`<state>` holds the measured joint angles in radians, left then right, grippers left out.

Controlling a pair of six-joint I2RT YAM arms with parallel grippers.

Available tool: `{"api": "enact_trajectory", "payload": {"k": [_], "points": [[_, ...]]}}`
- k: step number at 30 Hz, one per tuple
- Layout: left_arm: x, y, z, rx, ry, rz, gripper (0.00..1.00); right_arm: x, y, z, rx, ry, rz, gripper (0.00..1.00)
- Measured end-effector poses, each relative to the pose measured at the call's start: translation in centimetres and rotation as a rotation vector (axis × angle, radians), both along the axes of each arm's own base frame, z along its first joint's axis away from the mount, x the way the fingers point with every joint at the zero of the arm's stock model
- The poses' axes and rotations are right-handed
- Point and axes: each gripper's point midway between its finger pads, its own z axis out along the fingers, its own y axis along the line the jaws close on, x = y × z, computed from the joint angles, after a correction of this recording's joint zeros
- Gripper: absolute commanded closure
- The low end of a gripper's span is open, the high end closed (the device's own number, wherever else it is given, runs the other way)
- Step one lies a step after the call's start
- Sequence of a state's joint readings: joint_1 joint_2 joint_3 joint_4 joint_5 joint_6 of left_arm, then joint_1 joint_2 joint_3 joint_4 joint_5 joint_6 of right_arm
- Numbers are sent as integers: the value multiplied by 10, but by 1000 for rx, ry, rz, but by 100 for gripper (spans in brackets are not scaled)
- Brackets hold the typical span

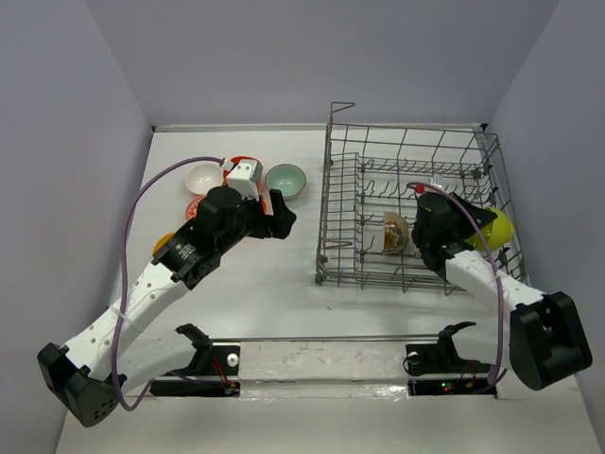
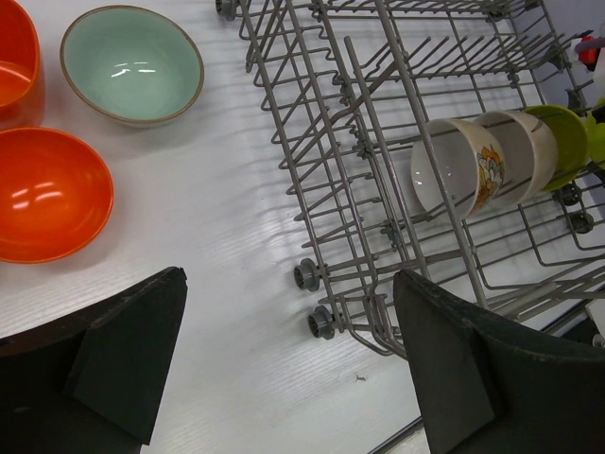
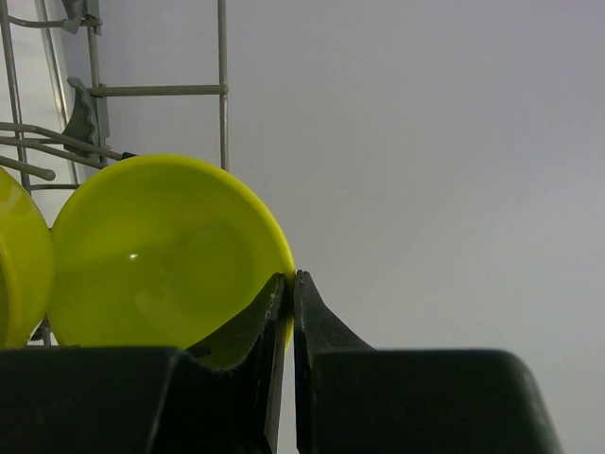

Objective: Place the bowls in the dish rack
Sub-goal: Insert the bowl into the dish rack.

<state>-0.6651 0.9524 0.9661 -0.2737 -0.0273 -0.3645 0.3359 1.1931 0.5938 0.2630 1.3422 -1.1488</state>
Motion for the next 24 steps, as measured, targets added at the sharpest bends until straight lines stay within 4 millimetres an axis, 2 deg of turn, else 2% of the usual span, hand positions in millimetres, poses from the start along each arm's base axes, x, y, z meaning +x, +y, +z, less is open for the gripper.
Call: {"api": "enact_trajectory", "payload": {"k": [9,15,24], "points": [[0,0,-1,1,2,0,1,0,0,0,-4,9,3,82],[0,0,-1,1,1,0,1,2,1,-4,-11,28,3,72],[0,0,-1,2,2,0,1,6,5,-10,-21,56,16,68]]}}
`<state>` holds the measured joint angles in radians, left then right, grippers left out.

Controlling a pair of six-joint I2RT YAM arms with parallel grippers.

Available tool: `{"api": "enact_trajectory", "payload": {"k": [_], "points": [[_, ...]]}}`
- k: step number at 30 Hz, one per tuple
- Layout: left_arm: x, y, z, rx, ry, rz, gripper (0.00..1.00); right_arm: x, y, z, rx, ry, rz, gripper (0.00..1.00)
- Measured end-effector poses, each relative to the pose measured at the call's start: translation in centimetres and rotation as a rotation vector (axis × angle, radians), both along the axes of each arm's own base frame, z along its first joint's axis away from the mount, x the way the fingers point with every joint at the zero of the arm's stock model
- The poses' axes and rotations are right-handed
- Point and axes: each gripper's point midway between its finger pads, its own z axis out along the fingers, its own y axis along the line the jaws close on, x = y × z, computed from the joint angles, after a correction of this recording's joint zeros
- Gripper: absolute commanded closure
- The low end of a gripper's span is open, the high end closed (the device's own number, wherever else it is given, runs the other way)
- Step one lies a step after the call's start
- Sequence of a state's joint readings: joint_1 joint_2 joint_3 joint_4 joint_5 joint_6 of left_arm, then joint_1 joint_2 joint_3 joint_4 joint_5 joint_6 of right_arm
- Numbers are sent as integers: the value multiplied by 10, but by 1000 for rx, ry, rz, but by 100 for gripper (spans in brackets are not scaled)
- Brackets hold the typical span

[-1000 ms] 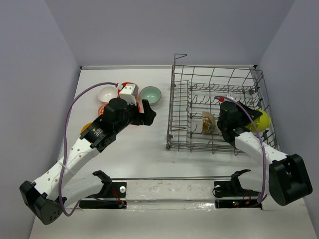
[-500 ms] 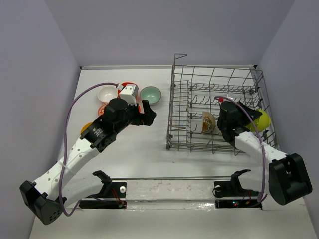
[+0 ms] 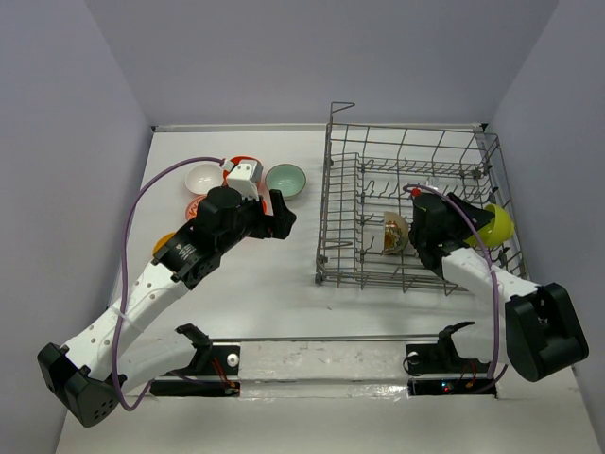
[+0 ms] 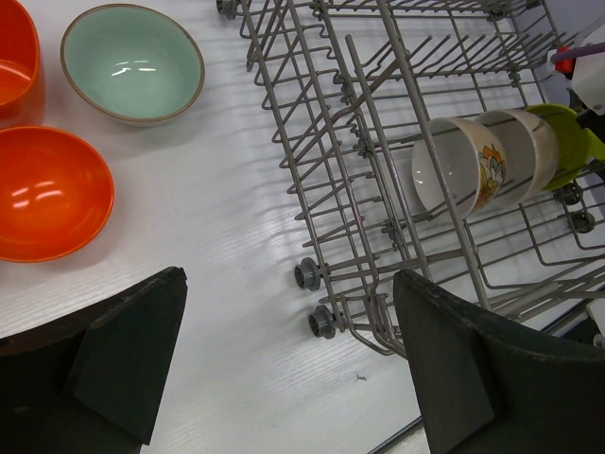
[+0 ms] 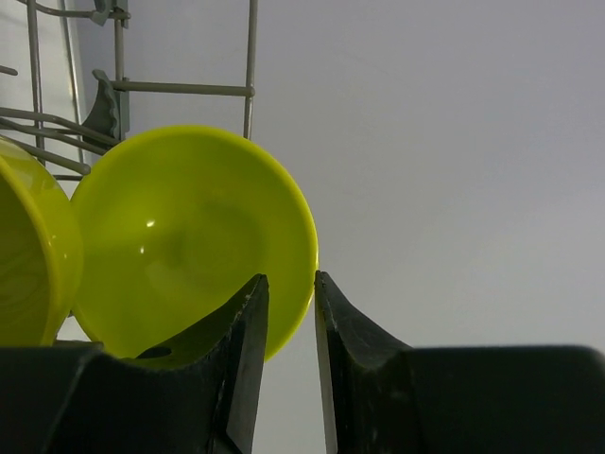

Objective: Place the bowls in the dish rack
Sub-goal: Insert the bowl into the dish rack.

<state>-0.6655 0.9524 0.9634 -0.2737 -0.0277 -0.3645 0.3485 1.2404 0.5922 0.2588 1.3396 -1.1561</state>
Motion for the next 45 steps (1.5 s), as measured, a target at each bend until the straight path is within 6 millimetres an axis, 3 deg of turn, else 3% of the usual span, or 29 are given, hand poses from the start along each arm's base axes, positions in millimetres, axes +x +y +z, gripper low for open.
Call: {"api": "enact_trajectory", "payload": {"k": [9,22,31,45], "points": [[0,0,0,0,0,0,1,1,2,0,0,0,7,66],[0,0,0,1,-1,2,1,1,2,7,19,-51,-14,51],[0,1,0,1,-1,3,1,2,0,27,44,-140,-60,52],[0,1,-2,4,2,5,1,-4,-11,24,42,-149,-110,52]]}}
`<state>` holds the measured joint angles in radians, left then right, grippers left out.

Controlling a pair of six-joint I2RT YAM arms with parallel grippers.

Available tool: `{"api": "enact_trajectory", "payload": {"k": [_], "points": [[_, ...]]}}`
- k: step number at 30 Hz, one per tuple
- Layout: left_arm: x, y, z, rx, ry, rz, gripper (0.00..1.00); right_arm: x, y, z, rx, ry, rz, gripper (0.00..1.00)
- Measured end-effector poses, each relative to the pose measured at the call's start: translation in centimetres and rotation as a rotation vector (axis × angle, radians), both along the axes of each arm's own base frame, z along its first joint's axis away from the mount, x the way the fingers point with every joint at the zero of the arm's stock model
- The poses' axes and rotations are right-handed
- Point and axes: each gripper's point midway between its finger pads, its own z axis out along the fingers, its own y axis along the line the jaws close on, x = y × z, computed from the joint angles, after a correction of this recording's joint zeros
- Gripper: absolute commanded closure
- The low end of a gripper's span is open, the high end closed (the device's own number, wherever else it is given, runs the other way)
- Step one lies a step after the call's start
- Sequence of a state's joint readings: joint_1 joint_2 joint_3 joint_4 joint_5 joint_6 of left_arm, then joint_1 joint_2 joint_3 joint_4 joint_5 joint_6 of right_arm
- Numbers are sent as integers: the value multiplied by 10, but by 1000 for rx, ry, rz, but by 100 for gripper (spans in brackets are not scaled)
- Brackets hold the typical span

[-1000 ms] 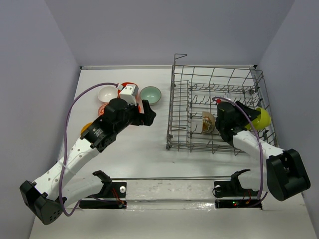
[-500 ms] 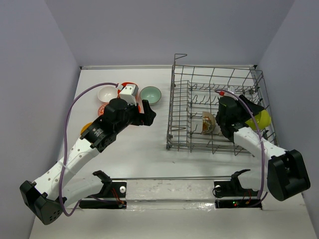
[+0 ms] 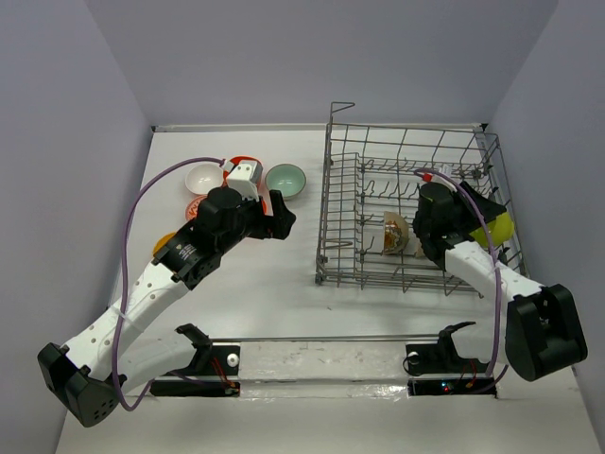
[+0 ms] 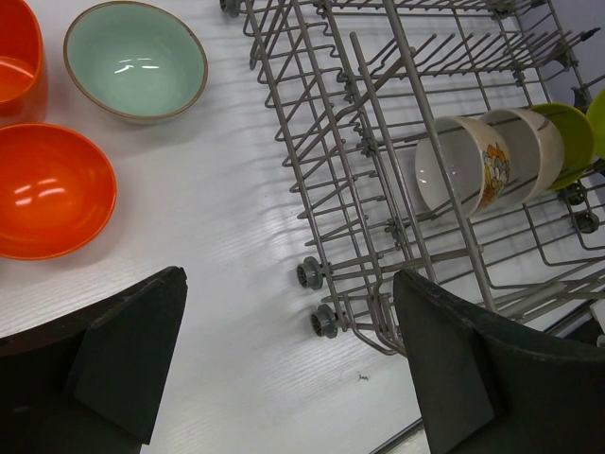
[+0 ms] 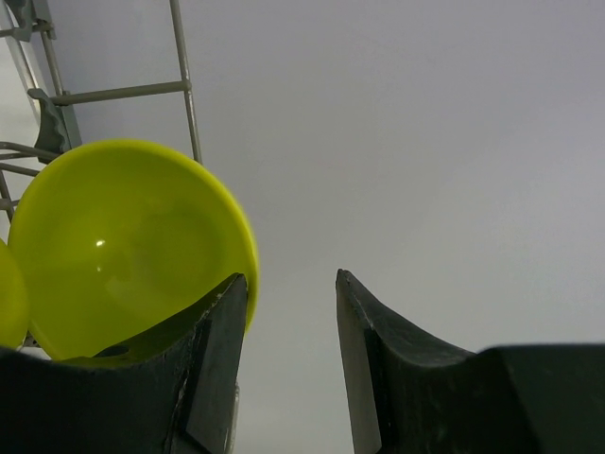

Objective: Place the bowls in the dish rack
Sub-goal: Insert the bowl into the dish rack.

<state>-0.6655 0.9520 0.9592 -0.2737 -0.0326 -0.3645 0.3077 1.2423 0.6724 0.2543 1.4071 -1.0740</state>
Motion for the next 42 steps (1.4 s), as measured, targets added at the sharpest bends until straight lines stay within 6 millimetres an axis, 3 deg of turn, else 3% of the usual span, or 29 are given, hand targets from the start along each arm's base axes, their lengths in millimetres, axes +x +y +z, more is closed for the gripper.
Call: {"api": "enact_trajectory", "payload": {"k": [13,28,42], "points": [[0,1,1,-2,-3,2,1,1,-3,-8,4,1,-21,57],[-1,1,2,-4,-6,3,1,-7,-7,-22,-14,49,-32,80],[0,2,2,-2,-7,6,1,-10,-8,-21,-10,39,-27,99]]}}
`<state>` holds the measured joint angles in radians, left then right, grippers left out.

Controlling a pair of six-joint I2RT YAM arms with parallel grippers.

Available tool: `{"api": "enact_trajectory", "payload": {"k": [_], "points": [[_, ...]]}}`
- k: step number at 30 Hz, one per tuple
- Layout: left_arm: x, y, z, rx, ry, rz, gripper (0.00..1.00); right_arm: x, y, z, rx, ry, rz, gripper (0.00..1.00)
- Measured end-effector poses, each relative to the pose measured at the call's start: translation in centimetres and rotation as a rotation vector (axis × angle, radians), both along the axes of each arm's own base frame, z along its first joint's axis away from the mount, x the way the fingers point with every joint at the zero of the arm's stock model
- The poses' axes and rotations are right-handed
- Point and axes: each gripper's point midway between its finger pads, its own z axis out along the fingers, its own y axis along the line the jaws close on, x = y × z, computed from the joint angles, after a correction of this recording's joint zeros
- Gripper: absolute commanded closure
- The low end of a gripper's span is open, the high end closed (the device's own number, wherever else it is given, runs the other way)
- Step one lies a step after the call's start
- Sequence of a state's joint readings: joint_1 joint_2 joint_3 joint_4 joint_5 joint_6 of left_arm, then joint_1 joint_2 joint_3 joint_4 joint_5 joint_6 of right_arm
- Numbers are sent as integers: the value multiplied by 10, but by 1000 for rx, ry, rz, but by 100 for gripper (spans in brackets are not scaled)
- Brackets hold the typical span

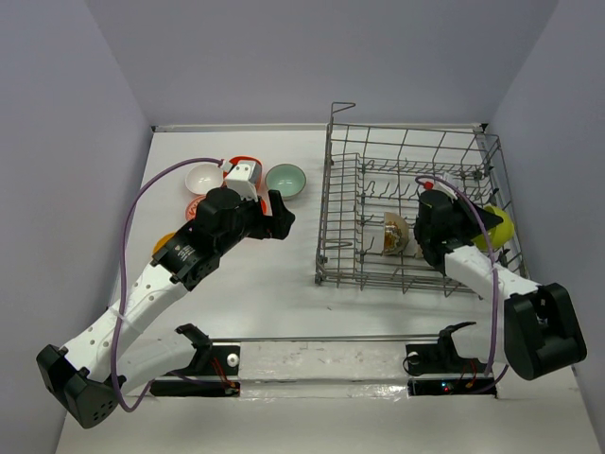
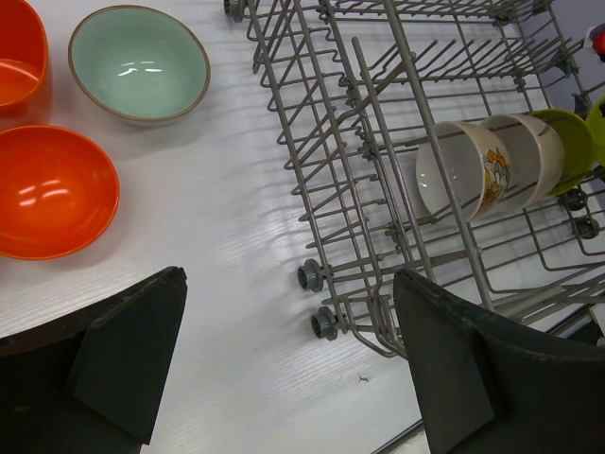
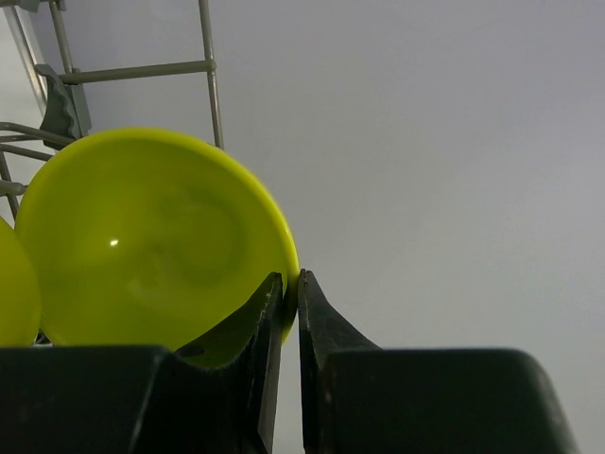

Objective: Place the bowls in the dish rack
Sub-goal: Insert the bowl into the dish rack.

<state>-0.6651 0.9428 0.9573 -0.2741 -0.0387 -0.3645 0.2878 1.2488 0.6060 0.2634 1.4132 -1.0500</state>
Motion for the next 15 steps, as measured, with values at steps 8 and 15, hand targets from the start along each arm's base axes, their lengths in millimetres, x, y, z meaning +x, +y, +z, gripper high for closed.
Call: {"api": "enact_trajectory", "payload": {"k": [8,15], "points": [[0,0,0,1,-1,3,1,-5,-1,-4,-20,49,10,99],[1,1,0,2,-1,4,1,-5,5,-8,-42,92,34,99]]}}
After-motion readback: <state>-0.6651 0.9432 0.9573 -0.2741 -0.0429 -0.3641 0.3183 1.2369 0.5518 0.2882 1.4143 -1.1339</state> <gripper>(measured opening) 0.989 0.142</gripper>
